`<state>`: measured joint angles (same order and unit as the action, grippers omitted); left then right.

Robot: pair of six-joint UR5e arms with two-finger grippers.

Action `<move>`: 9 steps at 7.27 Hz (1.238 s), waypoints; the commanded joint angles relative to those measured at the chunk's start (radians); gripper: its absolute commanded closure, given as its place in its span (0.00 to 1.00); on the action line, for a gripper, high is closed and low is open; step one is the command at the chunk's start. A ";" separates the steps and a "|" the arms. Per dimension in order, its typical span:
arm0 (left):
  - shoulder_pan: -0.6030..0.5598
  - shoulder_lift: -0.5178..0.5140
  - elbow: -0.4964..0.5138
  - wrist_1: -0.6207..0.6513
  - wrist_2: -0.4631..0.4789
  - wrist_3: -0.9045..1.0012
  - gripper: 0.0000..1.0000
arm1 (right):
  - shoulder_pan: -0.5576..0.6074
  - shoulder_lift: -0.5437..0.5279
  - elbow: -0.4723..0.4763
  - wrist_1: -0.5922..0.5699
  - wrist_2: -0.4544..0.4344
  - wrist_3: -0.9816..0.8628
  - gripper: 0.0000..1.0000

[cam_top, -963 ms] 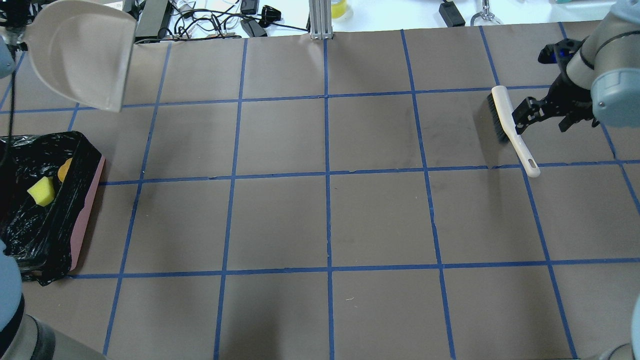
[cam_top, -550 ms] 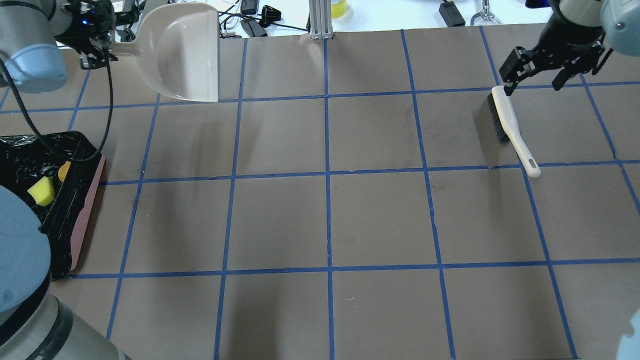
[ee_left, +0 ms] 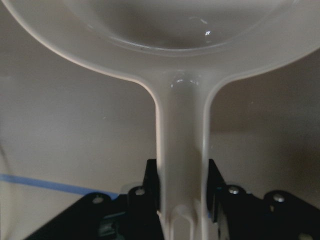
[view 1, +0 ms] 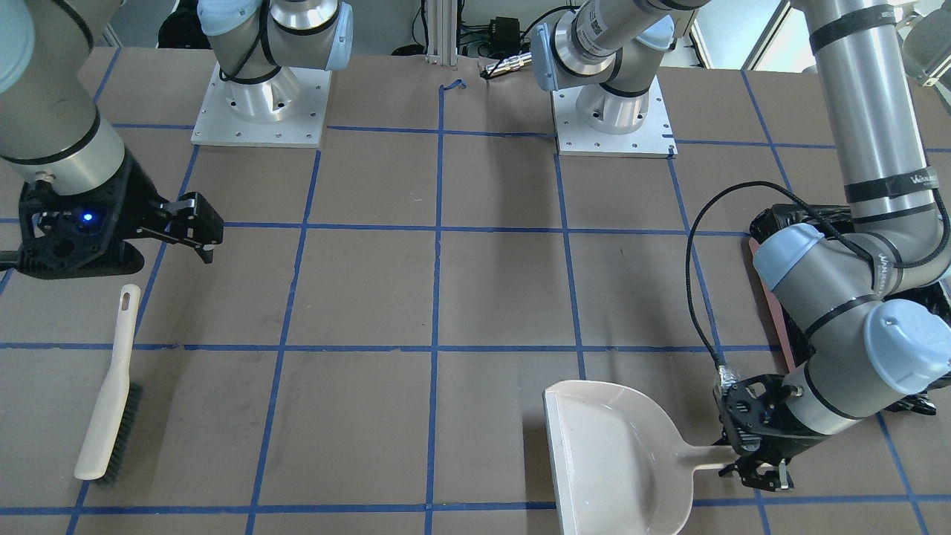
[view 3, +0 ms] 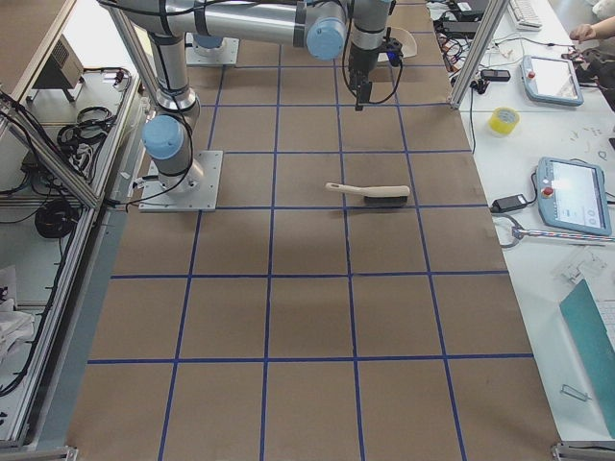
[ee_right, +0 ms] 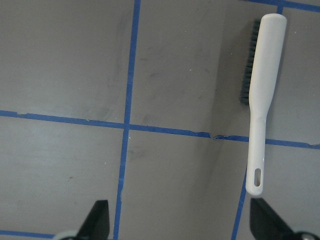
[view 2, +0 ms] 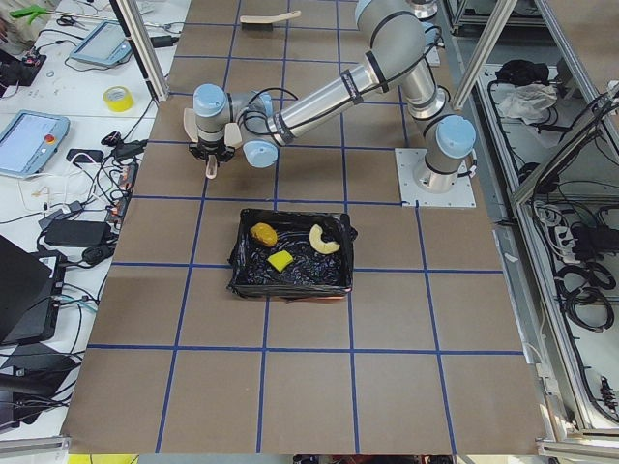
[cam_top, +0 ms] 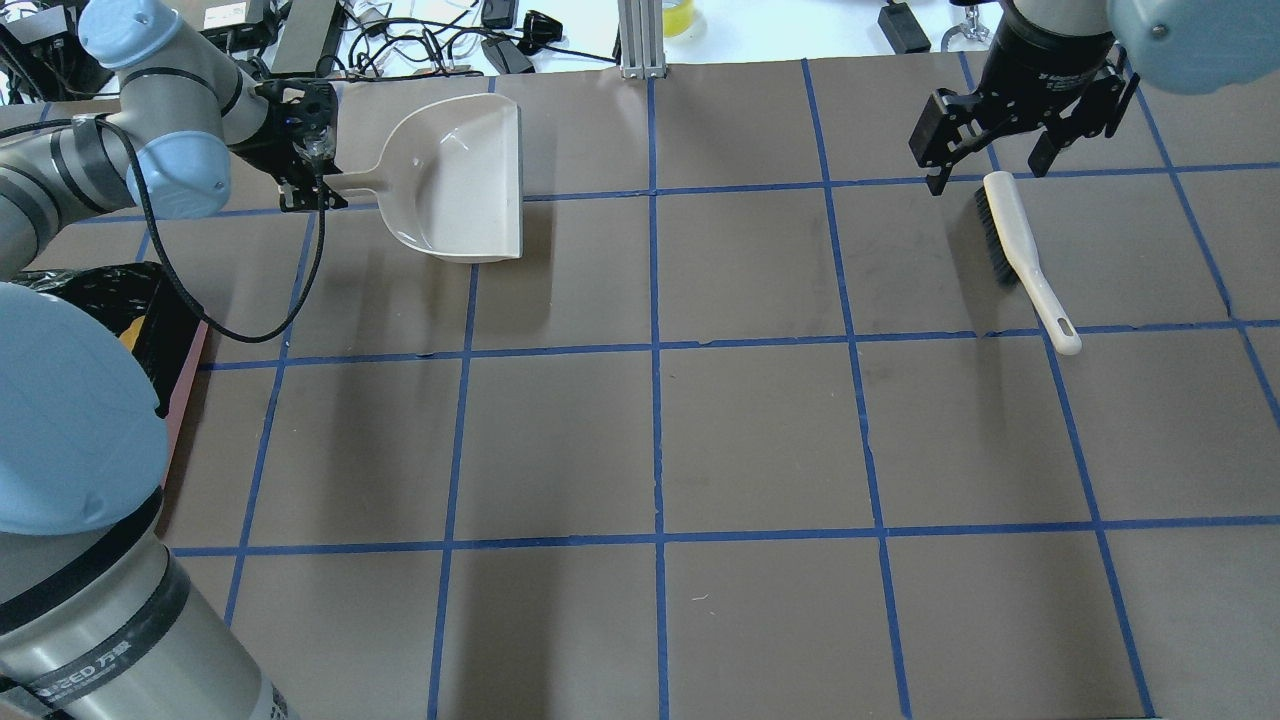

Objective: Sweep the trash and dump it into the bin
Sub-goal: 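Set the empty dustpan down with left gripper while right sets down brush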

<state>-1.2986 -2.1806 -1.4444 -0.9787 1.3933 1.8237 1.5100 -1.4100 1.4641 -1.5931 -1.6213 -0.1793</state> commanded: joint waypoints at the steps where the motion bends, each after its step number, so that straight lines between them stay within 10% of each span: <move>1: -0.040 -0.004 0.004 -0.083 0.123 0.012 1.00 | 0.067 -0.027 -0.002 0.053 -0.005 0.063 0.01; 5: -0.093 -0.015 -0.001 -0.083 0.194 -0.015 1.00 | 0.068 -0.046 -0.050 0.081 0.003 0.235 0.02; 6: -0.093 -0.005 -0.007 -0.083 0.193 -0.018 0.01 | 0.068 -0.034 -0.048 0.027 -0.002 0.263 0.01; 9: -0.172 0.140 -0.017 -0.101 0.176 -0.201 0.00 | 0.050 -0.056 -0.041 0.024 -0.005 0.262 0.01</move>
<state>-1.4232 -2.1179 -1.4600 -1.0661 1.5763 1.7308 1.5661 -1.4592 1.4220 -1.5630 -1.6252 0.0837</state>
